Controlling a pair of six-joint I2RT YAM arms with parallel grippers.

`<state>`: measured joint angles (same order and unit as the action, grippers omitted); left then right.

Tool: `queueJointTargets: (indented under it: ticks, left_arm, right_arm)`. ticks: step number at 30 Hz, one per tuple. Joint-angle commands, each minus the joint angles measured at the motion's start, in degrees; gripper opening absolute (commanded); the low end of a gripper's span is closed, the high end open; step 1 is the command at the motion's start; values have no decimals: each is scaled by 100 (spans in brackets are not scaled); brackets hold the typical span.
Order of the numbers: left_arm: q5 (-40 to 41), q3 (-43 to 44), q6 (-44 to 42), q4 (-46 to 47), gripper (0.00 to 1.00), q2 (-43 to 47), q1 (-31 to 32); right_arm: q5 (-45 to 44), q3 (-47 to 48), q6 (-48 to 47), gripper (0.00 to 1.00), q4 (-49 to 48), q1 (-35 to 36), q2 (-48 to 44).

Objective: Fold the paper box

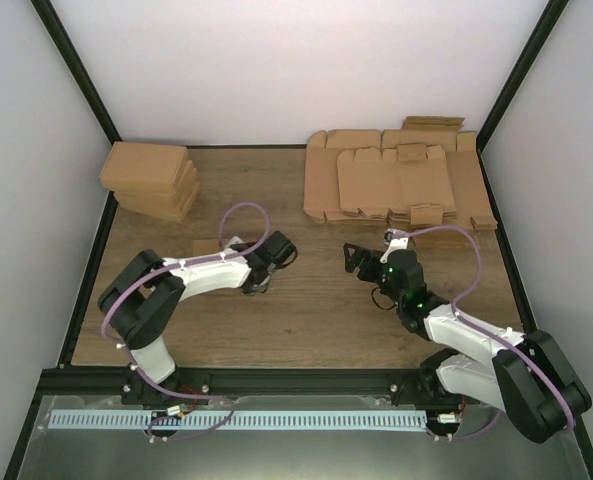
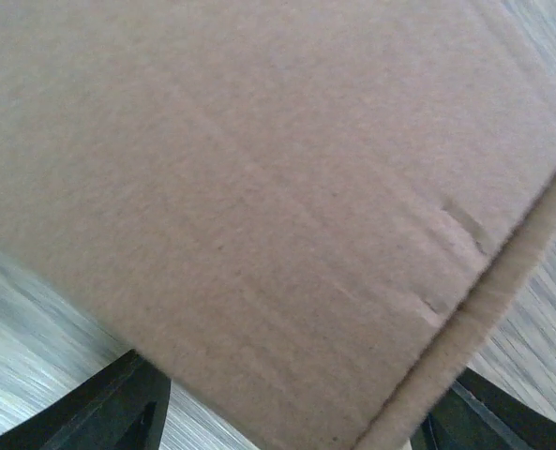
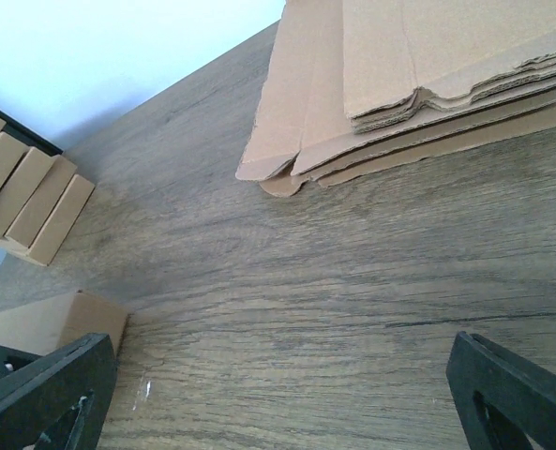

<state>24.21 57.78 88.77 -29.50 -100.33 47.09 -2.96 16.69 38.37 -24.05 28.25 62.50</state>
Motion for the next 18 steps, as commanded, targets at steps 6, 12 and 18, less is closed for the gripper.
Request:
queueJointTargets:
  ticks: [6,12,18]
  left_arm:
    - [742,-1485,-850,110,68,1399,-930]
    - [74,-2542,-2592,1151,61,2760,-2163]
    - [-611,-2661,-3609,1509,63,2940,-3351]
  right_arm:
    - [-121,51,-58,100,-140,-39,132]
    - [23,65,-16,100,-213,-41,240]
    - [59,32,-5,100,-194,-39,151]
